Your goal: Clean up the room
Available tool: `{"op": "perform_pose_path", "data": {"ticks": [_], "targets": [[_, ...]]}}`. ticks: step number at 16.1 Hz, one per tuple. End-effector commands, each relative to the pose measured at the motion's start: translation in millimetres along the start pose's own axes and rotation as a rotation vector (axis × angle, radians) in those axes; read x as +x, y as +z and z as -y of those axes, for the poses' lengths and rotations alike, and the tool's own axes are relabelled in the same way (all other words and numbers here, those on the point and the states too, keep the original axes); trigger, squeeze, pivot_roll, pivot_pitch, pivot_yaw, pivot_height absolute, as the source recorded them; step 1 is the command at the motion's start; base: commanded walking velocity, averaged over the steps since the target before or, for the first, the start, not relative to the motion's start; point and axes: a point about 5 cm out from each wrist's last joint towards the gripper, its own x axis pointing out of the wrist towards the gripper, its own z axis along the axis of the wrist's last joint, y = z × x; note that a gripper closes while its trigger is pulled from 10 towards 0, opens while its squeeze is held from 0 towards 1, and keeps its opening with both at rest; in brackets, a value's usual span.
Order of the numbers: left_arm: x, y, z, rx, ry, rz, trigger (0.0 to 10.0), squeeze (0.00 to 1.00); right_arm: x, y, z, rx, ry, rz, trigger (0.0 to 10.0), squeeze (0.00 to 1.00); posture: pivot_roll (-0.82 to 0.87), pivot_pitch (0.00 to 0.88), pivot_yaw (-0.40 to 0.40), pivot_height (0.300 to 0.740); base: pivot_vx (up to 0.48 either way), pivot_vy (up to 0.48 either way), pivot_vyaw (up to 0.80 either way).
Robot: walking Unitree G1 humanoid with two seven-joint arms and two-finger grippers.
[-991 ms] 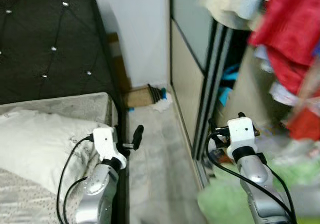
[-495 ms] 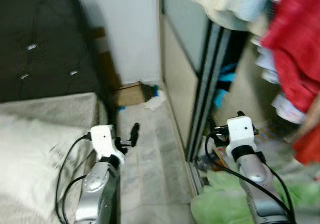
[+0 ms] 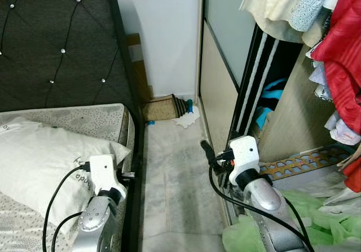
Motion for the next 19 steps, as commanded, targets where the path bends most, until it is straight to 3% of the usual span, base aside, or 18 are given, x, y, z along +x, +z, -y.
{"op": "perform_pose_path", "data": {"ticks": [1, 5, 11, 12, 19], "targets": [[2.0, 4.5, -1.0, 0.027, -0.006, 0.0, 10.0, 0.0, 2.4, 1.4, 4.0, -0.001, -0.028, -0.002, 10.0, 0.0, -0.13, 0.0, 0.061, 0.74, 0.0, 0.0, 0.0], [6.3, 4.3, 5.4, 0.017, -0.028, -0.022, 10.0, 0.0, 12.5, 2.3, 2.5, 0.042, -0.064, -0.015, 10.0, 0.0, -0.11, 0.0, 0.042, 0.74, 0.0, 0.0, 0.0], [10.7, -10.5, 8.3, -0.017, -0.026, -0.133, 10.0, 0.0, 19.5, -25.2, -6.5, 0.06, -0.072, -0.151, 10.0, 0.0, -0.12, 0.0, 0.035, 0.74, 0.0, 0.0, 0.0], [11.6, -14.9, 5.1, -0.067, -0.004, -0.16, 10.0, 0.0, 17.1, -32.2, -7.5, 0.061, -0.073, -0.18, 10.0, 0.0, -0.12, 0.0, 0.034, 0.74, 0.0, 0.0, 0.0], [14.3, -6.1, 4.6, -0.062, 0.019, -0.121, 10.0, 0.0, 21.2, -19.6, -0.5, 0.009, -0.09, -0.096, 10.0, 0.0, -0.1, 0.0, -0.007, 0.74, 0.0, 0.0, 0.0]]}}
